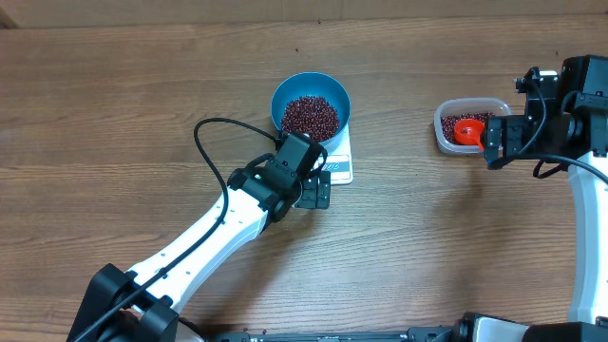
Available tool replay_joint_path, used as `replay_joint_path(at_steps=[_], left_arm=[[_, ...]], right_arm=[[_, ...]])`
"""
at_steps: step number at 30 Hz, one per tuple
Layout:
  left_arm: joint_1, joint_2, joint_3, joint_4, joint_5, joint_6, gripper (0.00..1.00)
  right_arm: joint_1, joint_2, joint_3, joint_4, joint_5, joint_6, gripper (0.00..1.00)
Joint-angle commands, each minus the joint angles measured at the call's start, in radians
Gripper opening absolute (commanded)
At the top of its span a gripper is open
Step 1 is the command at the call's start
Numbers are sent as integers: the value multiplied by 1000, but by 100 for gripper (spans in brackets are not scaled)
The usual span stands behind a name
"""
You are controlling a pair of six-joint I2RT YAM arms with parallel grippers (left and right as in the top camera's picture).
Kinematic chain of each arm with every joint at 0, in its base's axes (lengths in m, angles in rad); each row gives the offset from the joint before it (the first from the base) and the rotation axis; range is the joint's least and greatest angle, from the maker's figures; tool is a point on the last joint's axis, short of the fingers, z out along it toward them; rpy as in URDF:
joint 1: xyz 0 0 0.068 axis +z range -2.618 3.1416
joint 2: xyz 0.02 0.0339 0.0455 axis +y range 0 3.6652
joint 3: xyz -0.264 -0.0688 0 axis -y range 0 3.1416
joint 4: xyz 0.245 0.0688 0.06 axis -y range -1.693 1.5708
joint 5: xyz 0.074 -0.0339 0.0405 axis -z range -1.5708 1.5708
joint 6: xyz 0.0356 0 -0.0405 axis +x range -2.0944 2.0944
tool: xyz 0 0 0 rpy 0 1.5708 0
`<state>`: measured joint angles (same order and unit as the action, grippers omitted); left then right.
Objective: Scoop item into bowl and weigh 150g on scale
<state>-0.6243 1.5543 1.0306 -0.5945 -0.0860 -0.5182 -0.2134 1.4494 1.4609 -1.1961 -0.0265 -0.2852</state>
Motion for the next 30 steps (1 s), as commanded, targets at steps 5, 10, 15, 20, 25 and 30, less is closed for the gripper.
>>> replay_joint_path(at_steps=[5,10,15,20,25,30], left_arm=[[-3,-102,0,0,-3,66,100],[-3,-194,0,-12,-31,130,99],[-3,-291,0,-62,-78,160,100],[-3,-410,0,-141,-131,161,100],[-2,-527,0,-184,-184,168,100],[37,-622,-7,-218,-198,182,99]], right_arm=[[6,-8,33,5,-9,0,100],[6,-8,33,5,-9,0,100],[6,-8,33,5,-9,0,100],[6,-8,33,5,-9,0,100],[6,-8,33,5,-9,0,100],[6,-8,33,5,-9,0,100]])
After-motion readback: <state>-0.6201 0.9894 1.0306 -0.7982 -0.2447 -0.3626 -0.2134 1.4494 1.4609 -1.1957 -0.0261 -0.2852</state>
